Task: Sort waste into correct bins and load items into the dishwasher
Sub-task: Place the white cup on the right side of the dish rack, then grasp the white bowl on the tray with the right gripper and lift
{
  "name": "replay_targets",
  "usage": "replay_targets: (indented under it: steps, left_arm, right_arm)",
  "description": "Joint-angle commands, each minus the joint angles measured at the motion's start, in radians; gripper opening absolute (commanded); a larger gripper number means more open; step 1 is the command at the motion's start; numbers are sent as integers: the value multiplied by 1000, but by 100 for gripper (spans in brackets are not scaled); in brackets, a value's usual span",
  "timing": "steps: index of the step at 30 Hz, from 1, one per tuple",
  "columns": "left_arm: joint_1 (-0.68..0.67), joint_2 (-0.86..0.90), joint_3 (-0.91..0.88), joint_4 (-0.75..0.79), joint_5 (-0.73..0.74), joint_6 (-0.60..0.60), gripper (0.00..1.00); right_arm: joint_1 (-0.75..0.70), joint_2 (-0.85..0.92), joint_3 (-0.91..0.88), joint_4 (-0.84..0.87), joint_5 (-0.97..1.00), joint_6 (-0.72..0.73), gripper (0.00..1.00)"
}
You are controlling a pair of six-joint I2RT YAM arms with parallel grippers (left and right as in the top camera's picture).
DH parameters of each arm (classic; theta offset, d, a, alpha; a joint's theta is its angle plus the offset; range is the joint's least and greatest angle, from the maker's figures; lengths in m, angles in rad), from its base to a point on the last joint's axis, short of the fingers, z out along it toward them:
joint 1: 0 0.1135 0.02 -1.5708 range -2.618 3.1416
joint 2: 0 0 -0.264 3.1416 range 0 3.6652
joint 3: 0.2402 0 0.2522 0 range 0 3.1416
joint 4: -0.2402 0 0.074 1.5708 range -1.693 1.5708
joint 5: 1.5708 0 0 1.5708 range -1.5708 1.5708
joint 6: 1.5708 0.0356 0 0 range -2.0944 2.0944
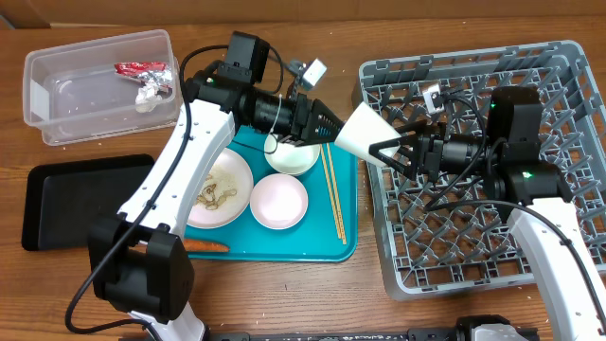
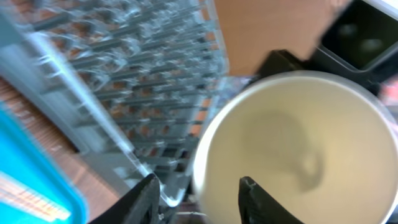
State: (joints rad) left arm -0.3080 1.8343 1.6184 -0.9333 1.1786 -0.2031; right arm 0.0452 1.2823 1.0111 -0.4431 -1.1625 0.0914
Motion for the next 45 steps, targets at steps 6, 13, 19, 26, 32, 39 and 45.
replay_targets:
  steps: [6,13,19,26,32,39,45]
  left_arm:
    - [139,-19,19,-187,-597,47,50]
    - [220,-37,19,-276,-859,47,51]
    - [210,-37,19,-258,-868,46,50]
    - [201,-37,19,-255,-867,46,50]
    - [200,-37,19,-266,-867,46,51]
    - [200,-37,19,-267,-868,46,53]
    - [200,-37,19,-267,-874,46,55]
  right_arm:
    - [-163,-29,127,-288,439,18,34]
    - [-447,-28,384,-758,839,32,27]
    - [-662,-2,404,-909,1085,123,28]
    - [-760,120,404,-973,1118,123,34]
    - [-760,246,402,-1000,1117,122,41]
    - [-760,337,402,-1006,1117,122,76]
    - [-760,336,406,-995,1084,122,77]
